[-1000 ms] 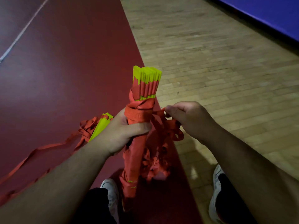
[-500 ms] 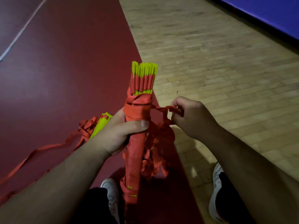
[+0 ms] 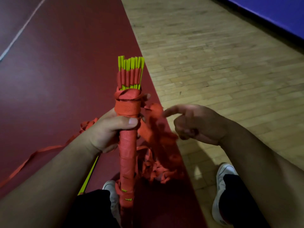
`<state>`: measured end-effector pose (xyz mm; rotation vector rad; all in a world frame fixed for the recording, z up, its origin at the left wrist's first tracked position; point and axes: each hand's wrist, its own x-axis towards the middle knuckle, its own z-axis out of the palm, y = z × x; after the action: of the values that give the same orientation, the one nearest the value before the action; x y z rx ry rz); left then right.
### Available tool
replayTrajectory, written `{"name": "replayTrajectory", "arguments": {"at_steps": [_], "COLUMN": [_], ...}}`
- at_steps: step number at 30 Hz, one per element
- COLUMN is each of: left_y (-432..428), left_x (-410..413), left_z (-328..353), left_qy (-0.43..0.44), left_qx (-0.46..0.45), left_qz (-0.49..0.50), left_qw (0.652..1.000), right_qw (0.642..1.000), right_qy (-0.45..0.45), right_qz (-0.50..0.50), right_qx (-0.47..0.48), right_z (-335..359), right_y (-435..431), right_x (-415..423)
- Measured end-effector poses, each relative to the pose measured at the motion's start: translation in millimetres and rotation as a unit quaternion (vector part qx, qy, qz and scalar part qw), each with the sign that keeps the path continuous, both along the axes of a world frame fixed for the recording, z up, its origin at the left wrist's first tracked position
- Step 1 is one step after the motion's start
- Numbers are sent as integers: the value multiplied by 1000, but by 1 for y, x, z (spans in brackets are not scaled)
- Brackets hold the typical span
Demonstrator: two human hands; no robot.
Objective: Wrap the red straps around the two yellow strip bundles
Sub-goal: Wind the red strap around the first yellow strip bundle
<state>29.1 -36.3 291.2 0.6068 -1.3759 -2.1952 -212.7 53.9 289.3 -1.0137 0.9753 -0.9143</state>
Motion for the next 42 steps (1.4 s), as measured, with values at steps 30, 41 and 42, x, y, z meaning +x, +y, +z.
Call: {"name": "replayTrajectory", "arguments": {"at_steps": [30, 41, 42], "left_y": [-6, -1, -2], "left_x": [14, 3, 2], "left_z": [6, 6, 8], "left_qy": [-89, 37, 36], "left_qx": [-44, 24, 25], "left_qz": [-150, -147, -154], "left_qw": [984, 988, 987], "right_qw": [857, 955, 957], "right_qy": [404, -19, 56], "right_qz": [-304, -295, -286], "right_qx": [-104, 21, 10], "right_z": [-20, -9, -9], "right_y": [-13, -16, -15], "right_x": [10, 24, 21]}}
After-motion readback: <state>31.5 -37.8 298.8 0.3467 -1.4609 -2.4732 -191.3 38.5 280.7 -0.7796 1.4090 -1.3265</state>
